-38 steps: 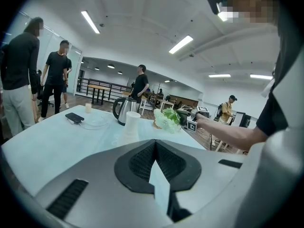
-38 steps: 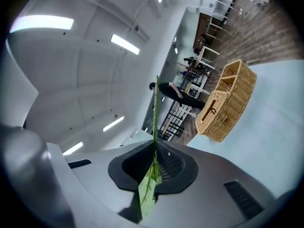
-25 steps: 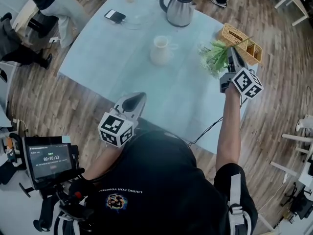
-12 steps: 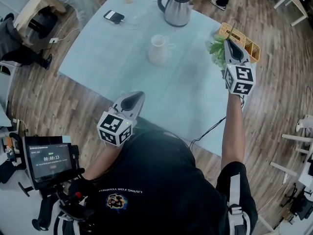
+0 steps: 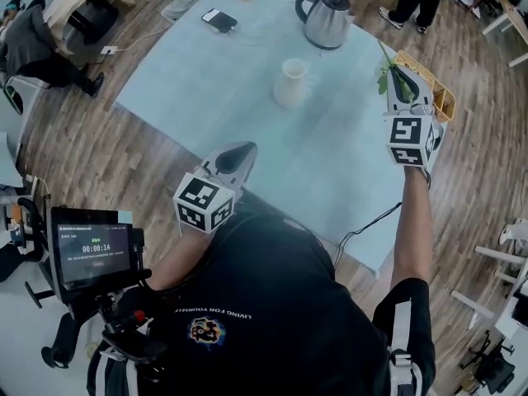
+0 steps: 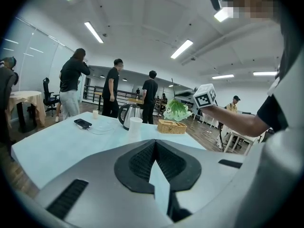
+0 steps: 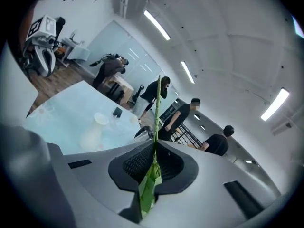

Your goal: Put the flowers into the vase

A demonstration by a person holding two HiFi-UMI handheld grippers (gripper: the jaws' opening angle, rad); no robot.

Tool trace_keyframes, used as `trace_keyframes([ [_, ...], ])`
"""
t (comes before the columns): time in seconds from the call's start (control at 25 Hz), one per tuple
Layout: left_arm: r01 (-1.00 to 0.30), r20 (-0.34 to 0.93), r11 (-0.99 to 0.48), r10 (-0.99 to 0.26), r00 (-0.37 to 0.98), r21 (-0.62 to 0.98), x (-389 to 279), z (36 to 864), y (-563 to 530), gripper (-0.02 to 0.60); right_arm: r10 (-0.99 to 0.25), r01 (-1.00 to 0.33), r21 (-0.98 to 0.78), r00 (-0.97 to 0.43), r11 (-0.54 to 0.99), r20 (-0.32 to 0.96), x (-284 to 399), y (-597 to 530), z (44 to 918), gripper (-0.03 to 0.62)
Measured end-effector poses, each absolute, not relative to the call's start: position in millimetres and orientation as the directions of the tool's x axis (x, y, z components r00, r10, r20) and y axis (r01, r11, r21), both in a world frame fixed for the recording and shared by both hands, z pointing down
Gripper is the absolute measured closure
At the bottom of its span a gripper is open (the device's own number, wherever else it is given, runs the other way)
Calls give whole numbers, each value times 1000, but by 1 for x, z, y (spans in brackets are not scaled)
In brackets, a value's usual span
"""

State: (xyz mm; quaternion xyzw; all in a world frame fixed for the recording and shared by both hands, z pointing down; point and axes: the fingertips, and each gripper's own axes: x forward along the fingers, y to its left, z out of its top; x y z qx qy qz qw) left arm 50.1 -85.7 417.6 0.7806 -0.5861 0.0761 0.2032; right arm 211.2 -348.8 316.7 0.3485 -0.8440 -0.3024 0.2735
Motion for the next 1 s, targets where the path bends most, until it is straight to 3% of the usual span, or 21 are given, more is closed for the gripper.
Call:
trace_keyframes([
  [0.4, -938, 335, -245, -887, 319, 245, 49, 420, -85, 574, -752, -239, 818, -580, 524, 313, 214, -330, 311, 560],
  [0.64, -922, 323, -266, -879, 352, 280, 1, 425, -92, 574, -770, -122, 870, -536, 477, 347, 165, -328, 308, 560],
  [1.0, -895, 304, -314, -860, 410, 318, -22, 428, -97, 574, -812, 102, 916, -434, 387, 391, 144, -322, 305, 560],
])
